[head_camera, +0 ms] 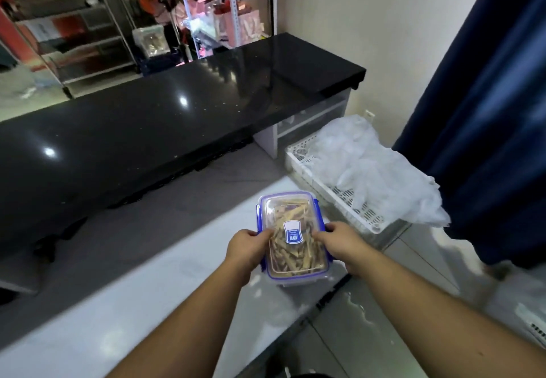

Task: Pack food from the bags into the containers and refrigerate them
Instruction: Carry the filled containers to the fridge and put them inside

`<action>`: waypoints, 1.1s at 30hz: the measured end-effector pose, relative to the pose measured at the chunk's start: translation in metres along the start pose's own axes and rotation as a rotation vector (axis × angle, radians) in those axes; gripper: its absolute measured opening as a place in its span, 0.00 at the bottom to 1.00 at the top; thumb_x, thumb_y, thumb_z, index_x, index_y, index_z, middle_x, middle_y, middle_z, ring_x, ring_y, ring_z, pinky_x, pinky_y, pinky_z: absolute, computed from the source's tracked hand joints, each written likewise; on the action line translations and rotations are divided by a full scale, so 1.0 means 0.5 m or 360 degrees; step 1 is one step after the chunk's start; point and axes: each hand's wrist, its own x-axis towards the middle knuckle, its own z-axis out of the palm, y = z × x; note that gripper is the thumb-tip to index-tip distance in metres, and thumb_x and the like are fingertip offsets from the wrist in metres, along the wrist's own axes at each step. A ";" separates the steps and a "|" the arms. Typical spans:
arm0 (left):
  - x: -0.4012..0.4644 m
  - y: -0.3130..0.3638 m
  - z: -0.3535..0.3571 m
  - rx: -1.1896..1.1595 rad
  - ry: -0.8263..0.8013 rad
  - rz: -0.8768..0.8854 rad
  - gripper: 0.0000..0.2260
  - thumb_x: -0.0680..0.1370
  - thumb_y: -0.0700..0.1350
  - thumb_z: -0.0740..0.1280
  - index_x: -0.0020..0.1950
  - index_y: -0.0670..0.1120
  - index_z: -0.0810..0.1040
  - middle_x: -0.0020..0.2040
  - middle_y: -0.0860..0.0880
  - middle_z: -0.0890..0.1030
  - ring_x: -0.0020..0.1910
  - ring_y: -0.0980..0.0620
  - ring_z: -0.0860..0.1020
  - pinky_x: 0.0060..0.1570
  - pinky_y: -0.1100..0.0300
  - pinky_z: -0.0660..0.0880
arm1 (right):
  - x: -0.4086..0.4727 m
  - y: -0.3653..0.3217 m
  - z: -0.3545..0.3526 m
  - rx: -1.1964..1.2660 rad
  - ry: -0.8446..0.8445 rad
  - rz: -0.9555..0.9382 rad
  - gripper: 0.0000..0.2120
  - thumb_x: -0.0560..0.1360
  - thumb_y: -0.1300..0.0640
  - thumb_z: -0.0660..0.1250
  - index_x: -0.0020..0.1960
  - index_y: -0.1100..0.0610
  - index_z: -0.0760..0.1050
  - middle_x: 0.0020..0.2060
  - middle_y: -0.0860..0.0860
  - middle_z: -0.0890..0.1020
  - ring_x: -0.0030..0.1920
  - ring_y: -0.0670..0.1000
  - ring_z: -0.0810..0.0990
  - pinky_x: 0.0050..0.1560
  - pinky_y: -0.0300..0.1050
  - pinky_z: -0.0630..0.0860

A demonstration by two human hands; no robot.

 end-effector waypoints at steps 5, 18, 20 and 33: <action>-0.061 0.003 0.041 -0.0090 -0.0038 0.0050 0.21 0.76 0.59 0.74 0.51 0.41 0.81 0.46 0.43 0.87 0.46 0.41 0.86 0.50 0.44 0.84 | -0.077 0.038 -0.048 0.0204 0.0055 -0.0140 0.02 0.78 0.56 0.72 0.50 0.51 0.80 0.48 0.50 0.87 0.49 0.54 0.87 0.56 0.58 0.84; -0.340 -0.022 0.296 0.0019 -0.0354 0.0276 0.21 0.75 0.59 0.77 0.55 0.42 0.81 0.51 0.41 0.87 0.50 0.38 0.87 0.52 0.36 0.84 | -0.310 0.320 -0.295 0.0673 0.0249 -0.0137 0.18 0.78 0.49 0.71 0.64 0.54 0.74 0.54 0.52 0.85 0.49 0.54 0.88 0.53 0.60 0.85; -0.382 -0.030 0.360 0.0074 -0.0457 0.0310 0.21 0.75 0.59 0.77 0.54 0.43 0.81 0.50 0.41 0.87 0.49 0.38 0.86 0.50 0.40 0.85 | -0.350 0.384 -0.338 0.0803 0.0310 -0.0106 0.17 0.80 0.50 0.70 0.66 0.54 0.74 0.54 0.53 0.86 0.48 0.54 0.88 0.50 0.59 0.86; -0.586 0.018 0.841 0.0446 -0.1142 0.0431 0.20 0.78 0.58 0.75 0.58 0.43 0.80 0.52 0.44 0.87 0.49 0.45 0.87 0.38 0.53 0.84 | -0.519 0.687 -0.631 0.1401 0.1161 0.0049 0.14 0.81 0.48 0.69 0.64 0.51 0.79 0.54 0.50 0.87 0.53 0.53 0.86 0.60 0.60 0.82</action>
